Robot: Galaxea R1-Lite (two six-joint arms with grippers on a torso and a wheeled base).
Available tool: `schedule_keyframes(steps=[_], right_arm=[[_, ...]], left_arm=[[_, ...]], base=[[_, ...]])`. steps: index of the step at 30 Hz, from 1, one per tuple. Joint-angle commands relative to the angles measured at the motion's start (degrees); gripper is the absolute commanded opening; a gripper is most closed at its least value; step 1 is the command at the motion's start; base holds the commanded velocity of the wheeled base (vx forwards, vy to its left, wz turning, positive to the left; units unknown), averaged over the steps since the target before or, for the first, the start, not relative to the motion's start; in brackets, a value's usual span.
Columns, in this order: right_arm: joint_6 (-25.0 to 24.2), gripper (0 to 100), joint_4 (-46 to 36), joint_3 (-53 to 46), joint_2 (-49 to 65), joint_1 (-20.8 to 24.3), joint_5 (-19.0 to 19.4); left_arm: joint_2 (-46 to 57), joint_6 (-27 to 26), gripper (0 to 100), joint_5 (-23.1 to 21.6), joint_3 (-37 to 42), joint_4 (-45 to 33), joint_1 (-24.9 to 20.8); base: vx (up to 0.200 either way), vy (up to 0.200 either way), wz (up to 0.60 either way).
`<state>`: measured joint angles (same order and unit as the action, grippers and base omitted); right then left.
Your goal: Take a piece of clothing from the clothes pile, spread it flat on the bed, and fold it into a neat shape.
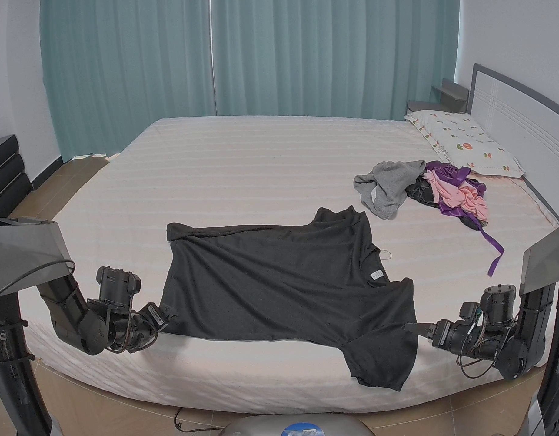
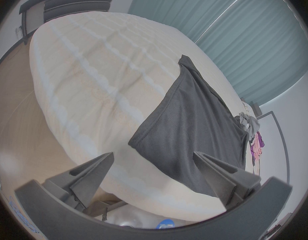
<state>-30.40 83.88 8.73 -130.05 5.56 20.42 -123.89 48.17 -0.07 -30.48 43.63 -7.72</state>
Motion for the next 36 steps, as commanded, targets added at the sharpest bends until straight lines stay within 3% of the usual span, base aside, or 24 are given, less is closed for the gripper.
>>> schedule_keyframes(steps=[1, 14, 15, 26, 36], right_arm=[[-0.09, 100, 1.37, -1.17, -2.49, 0.24, 0.06], [-0.09, 100, 2.51, 0.41, -3.37, 0.77, 0.15], [-0.18, 100, 2.51, 0.94, -3.72, 1.03, 0.06], [-0.18, 100, 1.19, 6.74, -8.03, 3.67, -0.29], [-0.09, 100, 1.02, 6.83, -7.68, 2.97, -2.67]], left_arm=[[-3.46, -0.79, 100, 0.86, -1.34, 0.14, -0.37], [-6.36, -0.62, 100, 1.66, -7.14, 0.05, -0.28], [-6.1, -0.53, 0, 1.66, -6.79, 0.05, -0.28], [-2.67, -0.44, 0, 2.53, -2.48, -0.04, -0.11], [-1.53, -0.44, 0, 2.53, -1.6, -0.04, -0.11]], base=[[0.0, 0.0, 0.0], [0.0, 0.0, 0.0], [0.0, 0.0, 0.0], [0.0, 0.0, 0.0], [0.0, 0.0, 0.0]])
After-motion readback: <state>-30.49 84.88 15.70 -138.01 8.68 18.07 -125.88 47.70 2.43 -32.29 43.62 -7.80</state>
